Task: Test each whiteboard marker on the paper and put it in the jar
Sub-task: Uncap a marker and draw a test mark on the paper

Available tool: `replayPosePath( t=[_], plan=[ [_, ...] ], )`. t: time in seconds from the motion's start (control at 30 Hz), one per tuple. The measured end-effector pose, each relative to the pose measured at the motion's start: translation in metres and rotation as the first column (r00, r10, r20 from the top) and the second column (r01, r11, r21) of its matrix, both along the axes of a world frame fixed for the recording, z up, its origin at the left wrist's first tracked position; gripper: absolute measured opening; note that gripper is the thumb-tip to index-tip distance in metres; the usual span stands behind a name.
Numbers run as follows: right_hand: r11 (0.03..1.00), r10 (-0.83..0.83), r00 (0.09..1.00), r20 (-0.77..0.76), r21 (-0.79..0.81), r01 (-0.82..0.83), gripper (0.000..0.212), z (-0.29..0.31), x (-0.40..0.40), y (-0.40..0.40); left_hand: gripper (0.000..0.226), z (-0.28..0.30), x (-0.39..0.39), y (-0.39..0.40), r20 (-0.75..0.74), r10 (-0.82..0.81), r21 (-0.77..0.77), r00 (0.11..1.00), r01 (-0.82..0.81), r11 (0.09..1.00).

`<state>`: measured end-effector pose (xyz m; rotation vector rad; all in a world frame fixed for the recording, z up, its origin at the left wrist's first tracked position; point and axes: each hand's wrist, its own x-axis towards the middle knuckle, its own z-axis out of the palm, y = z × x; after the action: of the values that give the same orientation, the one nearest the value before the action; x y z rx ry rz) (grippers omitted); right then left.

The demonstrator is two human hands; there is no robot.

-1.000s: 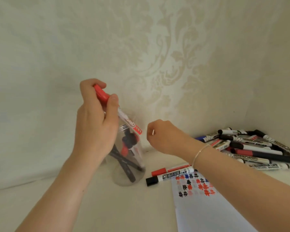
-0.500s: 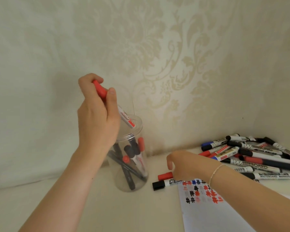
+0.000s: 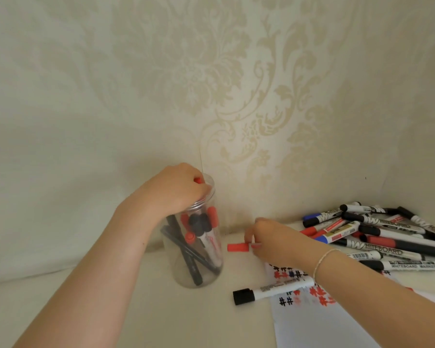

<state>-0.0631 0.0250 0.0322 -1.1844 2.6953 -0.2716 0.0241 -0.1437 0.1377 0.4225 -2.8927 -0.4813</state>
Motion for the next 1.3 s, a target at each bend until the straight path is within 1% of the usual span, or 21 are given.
replayPosePath(
  t=[0.1, 0.17, 0.23, 0.27, 0.3, 0.33, 0.4, 0.47, 0.5, 0.57, 0.7, 0.77, 0.9, 1.0, 1.07, 1.1, 1.17, 1.2, 1.23, 1.27, 1.3],
  plan=[
    [0.980, -0.013, 0.999, -0.047, -0.199, 0.003, 0.020, 0.007, -0.003, 0.007, 0.035, 0.005, -0.005, -0.003, 0.166, -0.062, 0.015, 0.984, 0.061, 0.998],
    [0.957, -0.026, 0.999, -0.044, -0.290, 0.012, 0.018, 0.012, -0.005, 0.012, 0.034, 0.010, -0.003, -0.002, 0.112, -0.028, -0.026, 0.993, 0.031, 0.999],
    [0.939, -0.032, 0.999, -0.029, -0.342, 0.020, 0.017, 0.015, -0.009, 0.018, 0.029, 0.011, 0.004, 0.009, -0.162, 0.038, -0.145, 0.986, -0.062, 0.987],
    [0.934, -0.030, 0.999, -0.016, -0.356, 0.022, 0.014, 0.015, -0.010, 0.022, 0.025, 0.007, 0.011, 0.021, -0.382, 0.009, -0.237, 0.924, -0.108, 0.966],
    [0.934, -0.034, 0.999, 0.001, -0.357, 0.032, 0.010, 0.015, -0.010, 0.025, 0.021, 0.001, 0.017, 0.036, -0.552, -0.105, -0.332, 0.827, -0.103, 0.938],
    [0.932, -0.037, 0.999, 0.015, -0.361, 0.040, 0.005, 0.015, -0.010, 0.029, 0.020, -0.004, 0.025, 0.054, -0.607, -0.239, -0.409, 0.758, -0.040, 0.912],
    [0.934, -0.045, 0.999, 0.004, -0.353, 0.043, 0.018, 0.013, -0.011, 0.034, 0.024, -0.025, 0.031, 0.086, -0.415, -0.418, -0.494, 0.808, 0.186, 0.850],
    [0.945, -0.064, 0.998, -0.013, -0.322, 0.057, 0.019, 0.012, -0.010, 0.039, 0.028, -0.055, 0.030, 0.104, -0.089, -0.360, -0.394, 0.929, 0.299, 0.869],
    [0.947, -0.082, 0.996, -0.017, -0.311, 0.073, 0.016, 0.012, -0.008, 0.041, 0.033, -0.067, 0.030, 0.109, 0.057, -0.324, -0.339, 0.944, 0.324, 0.883],
    [0.943, -0.122, 0.993, -0.007, -0.312, 0.114, 0.013, 0.010, -0.009, 0.046, 0.044, -0.083, 0.031, 0.114, 0.187, -0.309, -0.325, 0.933, 0.355, 0.876],
    [0.942, -0.154, 0.988, 0.009, -0.301, 0.150, 0.017, 0.008, -0.015, 0.052, 0.027, -0.090, 0.019, 0.112, -0.010, -0.268, -0.366, 0.963, 0.246, 0.898],
    [0.943, -0.156, 0.988, 0.002, -0.296, 0.149, 0.019, 0.008, -0.014, 0.052, 0.033, -0.089, 0.006, 0.105, -0.078, -0.244, -0.384, 0.967, 0.197, 0.902],
    [0.936, -0.101, 0.994, -0.035, -0.342, 0.083, 0.020, 0.015, -0.009, 0.050, 0.033, -0.087, -0.015, 0.099, 0.018, -0.275, -0.355, 0.961, 0.263, 0.897],
    [0.903, -0.160, 0.935, -0.318, -0.429, 0.009, 0.021, 0.007, -0.014, 0.051, 0.022, -0.085, -0.022, 0.101, 0.011, -0.262, -0.305, 0.965, 0.253, 0.918],
    [0.817, -0.369, 0.843, -0.391, -0.568, 0.094, 0.047, 0.001, -0.014, 0.051, 0.015, -0.082, -0.025, 0.102, -0.072, -0.261, -0.275, 0.963, 0.233, 0.933],
    [0.739, -0.474, 0.839, -0.267, -0.638, 0.215, 0.063, 0.000, -0.015, 0.050, 0.010, -0.081, -0.026, 0.103, -0.106, -0.256, -0.246, 0.961, 0.224, 0.943],
    [0.473, -0.523, 0.805, 0.279, -0.691, 0.547, 0.070, 0.014, -0.011, 0.050, 0.008, -0.079, -0.028, 0.104, -0.147, -0.255, -0.142, 0.956, 0.235, 0.962],
    [0.368, -0.375, 0.732, 0.569, -0.633, 0.681, 0.058, 0.024, -0.009, 0.051, 0.009, -0.078, -0.029, 0.104, -0.154, -0.267, -0.077, 0.951, 0.258, 0.963],
    [0.323, -0.097, 0.609, 0.787, -0.554, 0.767, 0.038, 0.031, -0.007, 0.053, 0.010, -0.078, -0.031, 0.104, -0.157, -0.284, -0.002, 0.946, 0.287, 0.958],
    [0.316, 0.143, 0.481, 0.865, -0.500, 0.806, 0.017, 0.035, -0.004, 0.055, 0.011, -0.078, -0.032, 0.104, -0.162, -0.302, 0.067, 0.940, 0.315, 0.947],
    [0.343, 0.260, 0.438, 0.861, -0.506, 0.791, 0.010, 0.036, -0.002, 0.056, 0.013, -0.078, -0.033, 0.104, -0.167, -0.324, 0.104, 0.931, 0.343, 0.933]
  ],
)
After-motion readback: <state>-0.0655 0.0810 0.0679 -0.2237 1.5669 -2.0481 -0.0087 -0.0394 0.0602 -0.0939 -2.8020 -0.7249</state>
